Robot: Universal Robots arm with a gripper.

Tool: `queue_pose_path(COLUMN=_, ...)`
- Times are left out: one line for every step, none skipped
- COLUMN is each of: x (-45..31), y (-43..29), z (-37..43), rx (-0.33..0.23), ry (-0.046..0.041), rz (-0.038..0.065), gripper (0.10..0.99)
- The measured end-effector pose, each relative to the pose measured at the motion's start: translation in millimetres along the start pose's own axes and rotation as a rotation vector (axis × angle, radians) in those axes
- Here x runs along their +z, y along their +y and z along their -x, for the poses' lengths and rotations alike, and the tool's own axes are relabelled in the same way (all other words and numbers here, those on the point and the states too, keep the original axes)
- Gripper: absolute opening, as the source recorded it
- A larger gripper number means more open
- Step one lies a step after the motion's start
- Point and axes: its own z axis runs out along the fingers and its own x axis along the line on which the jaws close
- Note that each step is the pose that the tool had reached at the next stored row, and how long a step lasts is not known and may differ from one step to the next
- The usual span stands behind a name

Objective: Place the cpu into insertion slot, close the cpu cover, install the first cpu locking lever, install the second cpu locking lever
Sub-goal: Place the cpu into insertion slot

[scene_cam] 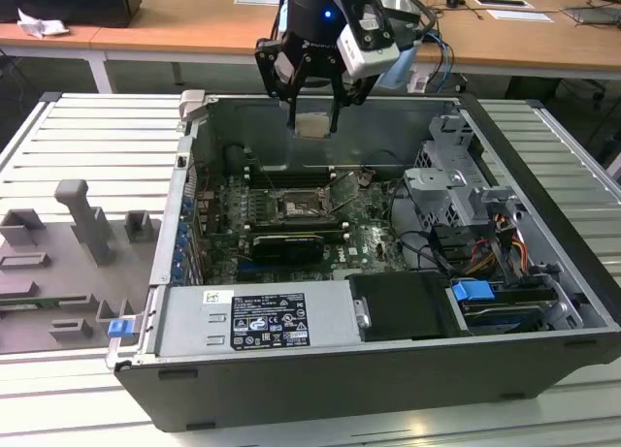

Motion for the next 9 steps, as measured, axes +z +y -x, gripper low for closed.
queue_pose_path(x=0.1, y=0.0, z=0.0, rx=0.000, ry=0.0001, rz=0.000, gripper=0.537)
queue_pose_path(x=0.3, y=0.0, z=0.0, rx=0.000, ry=-0.0001, rz=-0.001, gripper=0.537)
queue_pose_path(x=0.4, y=-0.1, z=0.1, rx=0.003, ry=-0.0003, rz=-0.001, gripper=0.537)
queue_pose_path(x=0.4, y=-0.1, z=0.1, rx=0.008, ry=-0.0007, rz=-0.001, gripper=0.537)
queue_pose_path(x=0.6, y=-0.1, z=0.1, rx=0.014, ry=-0.0013, rz=-0.001, gripper=0.537)
queue_pose_path(x=0.6, y=-0.1, z=0.1, rx=0.022, ry=-0.0019, rz=0.000, gripper=0.537)
queue_pose_path(x=0.7, y=-0.1, z=0.0, rx=0.032, ry=-0.0028, rz=0.000, gripper=0.537)
queue_pose_path(x=1.0, y=-0.1, z=0.0, rx=0.045, ry=-0.0040, rz=0.000, gripper=0.537)
queue_pose_path(x=1.1, y=-0.1, z=0.1, rx=0.053, ry=-0.0048, rz=0.000, gripper=0.537)
